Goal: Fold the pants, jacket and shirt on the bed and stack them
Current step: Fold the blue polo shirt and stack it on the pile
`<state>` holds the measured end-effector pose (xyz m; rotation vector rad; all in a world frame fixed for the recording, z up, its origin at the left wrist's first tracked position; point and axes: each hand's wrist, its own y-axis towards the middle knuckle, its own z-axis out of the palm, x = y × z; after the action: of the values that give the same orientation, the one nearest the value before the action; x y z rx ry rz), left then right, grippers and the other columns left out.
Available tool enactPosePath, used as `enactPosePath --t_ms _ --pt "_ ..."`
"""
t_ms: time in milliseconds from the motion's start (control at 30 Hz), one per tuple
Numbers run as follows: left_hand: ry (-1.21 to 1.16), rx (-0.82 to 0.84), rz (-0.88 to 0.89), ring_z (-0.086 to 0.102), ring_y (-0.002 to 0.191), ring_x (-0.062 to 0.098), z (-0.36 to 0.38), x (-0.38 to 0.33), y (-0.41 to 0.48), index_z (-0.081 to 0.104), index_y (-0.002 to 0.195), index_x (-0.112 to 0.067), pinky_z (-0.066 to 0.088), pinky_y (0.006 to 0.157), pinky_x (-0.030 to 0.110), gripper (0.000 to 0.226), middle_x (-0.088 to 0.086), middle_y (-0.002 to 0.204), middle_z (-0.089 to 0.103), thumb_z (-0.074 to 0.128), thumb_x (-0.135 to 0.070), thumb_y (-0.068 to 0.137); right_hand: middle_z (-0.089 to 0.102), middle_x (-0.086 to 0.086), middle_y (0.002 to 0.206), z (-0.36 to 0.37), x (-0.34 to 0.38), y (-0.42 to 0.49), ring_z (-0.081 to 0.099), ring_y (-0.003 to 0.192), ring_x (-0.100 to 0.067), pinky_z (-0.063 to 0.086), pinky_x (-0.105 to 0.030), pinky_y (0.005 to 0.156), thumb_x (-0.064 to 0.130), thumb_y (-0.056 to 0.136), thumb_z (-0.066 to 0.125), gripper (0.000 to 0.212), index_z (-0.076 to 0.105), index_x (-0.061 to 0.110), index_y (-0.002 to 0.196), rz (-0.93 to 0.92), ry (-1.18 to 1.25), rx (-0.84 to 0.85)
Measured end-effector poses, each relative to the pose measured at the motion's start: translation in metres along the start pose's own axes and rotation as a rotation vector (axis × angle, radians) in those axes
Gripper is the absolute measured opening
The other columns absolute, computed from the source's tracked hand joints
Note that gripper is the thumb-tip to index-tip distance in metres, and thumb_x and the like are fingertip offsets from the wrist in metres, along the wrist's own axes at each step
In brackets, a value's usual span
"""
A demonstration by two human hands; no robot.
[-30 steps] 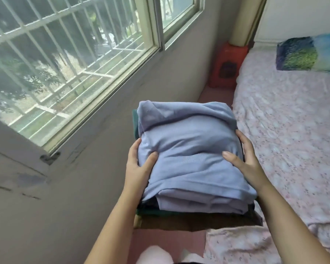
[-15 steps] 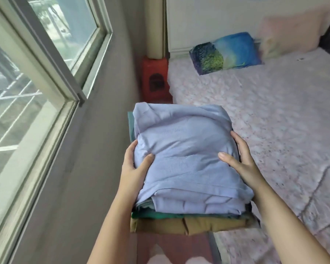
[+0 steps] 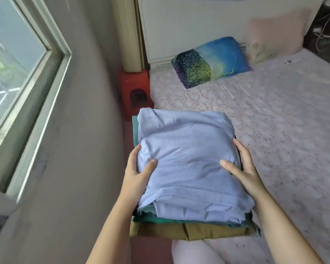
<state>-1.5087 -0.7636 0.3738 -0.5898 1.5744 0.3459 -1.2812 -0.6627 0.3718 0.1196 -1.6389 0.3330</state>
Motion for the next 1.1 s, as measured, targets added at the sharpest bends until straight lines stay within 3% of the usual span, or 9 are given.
enactPosePath --t_ms 133,267,433,533,667,800,933,1033,1100 --pt "0.009 0.000 -0.019 0.046 0.108 -0.013 0.020 -0.020 0.079 0.041 0.131 -0.033 0.041 0.080 0.012 0.051 -0.025 0.123 0.047 0.062 -0.024 0.085 0.036 0.022 0.131 0.002 0.019 0.082 0.041 0.105 0.015 0.038 -0.009 0.078 0.016 0.085 0.060 0.059 0.034 0.041 0.131 0.003 0.003 0.014" --pt "0.004 -0.013 -0.019 0.048 0.109 -0.011 0.032 -0.037 0.147 0.043 0.130 -0.033 0.043 0.085 0.014 0.050 -0.026 0.122 0.047 0.062 -0.023 0.085 0.038 0.029 0.123 0.009 0.034 0.154 0.039 0.094 0.030 0.040 0.001 0.072 0.016 0.085 0.061 0.058 0.033 0.043 0.128 -0.005 0.010 0.039" --pt "0.001 -0.027 -0.029 0.051 0.110 -0.007 0.038 -0.043 0.233 0.046 0.127 -0.034 0.044 0.090 0.022 0.048 -0.023 0.122 0.051 0.064 -0.023 0.084 0.036 0.036 0.120 0.028 0.041 0.241 0.039 0.094 0.034 0.038 0.005 0.072 0.013 0.084 0.061 0.059 0.034 0.041 0.128 -0.008 0.013 0.042" --pt "-0.016 -0.029 -0.026 0.051 0.106 -0.011 0.036 -0.042 0.298 0.046 0.127 -0.033 0.046 0.081 0.016 0.047 -0.024 0.121 0.051 0.063 -0.021 0.085 0.036 0.034 0.121 0.052 0.044 0.299 0.036 0.097 0.033 0.036 0.007 0.075 0.010 0.083 0.062 0.060 0.034 0.038 0.129 -0.032 -0.002 0.020" --pt "-0.055 -0.011 -0.024 0.052 0.112 -0.002 0.026 -0.049 0.394 0.046 0.128 -0.033 0.046 0.088 0.022 0.049 -0.019 0.125 0.052 0.064 -0.020 0.085 0.037 0.026 0.127 0.091 0.055 0.386 0.035 0.101 0.032 0.034 0.007 0.077 0.007 0.083 0.062 0.060 0.034 0.035 0.128 -0.065 -0.031 0.002" --pt "-0.051 0.014 -0.047 0.051 0.118 0.004 0.004 -0.060 0.490 0.045 0.129 -0.035 0.043 0.102 0.037 0.056 -0.017 0.128 0.051 0.069 -0.031 0.078 0.038 0.025 0.127 0.135 0.068 0.472 0.037 0.101 0.031 0.036 0.005 0.078 0.007 0.083 0.061 0.060 0.034 0.036 0.128 -0.072 -0.038 0.003" --pt "-0.026 0.021 -0.036 0.051 0.117 0.003 -0.004 -0.068 0.585 0.046 0.126 -0.040 0.043 0.102 0.038 0.060 -0.020 0.127 0.051 0.067 -0.039 0.070 0.038 0.027 0.128 0.170 0.071 0.555 0.038 0.107 0.027 0.037 0.001 0.083 0.017 0.080 0.068 0.061 0.035 0.037 0.128 -0.093 -0.026 -0.003" --pt "-0.018 0.044 -0.056 0.051 0.117 0.004 -0.001 -0.065 0.647 0.046 0.122 -0.045 0.043 0.102 0.039 0.061 -0.021 0.127 0.051 0.069 -0.047 0.065 0.039 0.020 0.128 0.187 0.069 0.615 0.039 0.101 0.032 0.035 0.005 0.079 0.008 0.083 0.063 0.059 0.034 0.032 0.129 -0.075 -0.018 -0.011" --pt "-0.016 0.051 -0.082 0.052 0.117 0.006 0.006 -0.063 0.689 0.047 0.118 -0.047 0.043 0.102 0.040 0.057 -0.020 0.125 0.052 0.071 -0.046 0.066 0.040 0.022 0.128 0.195 0.067 0.654 0.039 0.100 0.032 0.036 0.004 0.079 0.024 0.078 0.071 0.063 0.035 0.033 0.128 -0.054 -0.005 -0.007"
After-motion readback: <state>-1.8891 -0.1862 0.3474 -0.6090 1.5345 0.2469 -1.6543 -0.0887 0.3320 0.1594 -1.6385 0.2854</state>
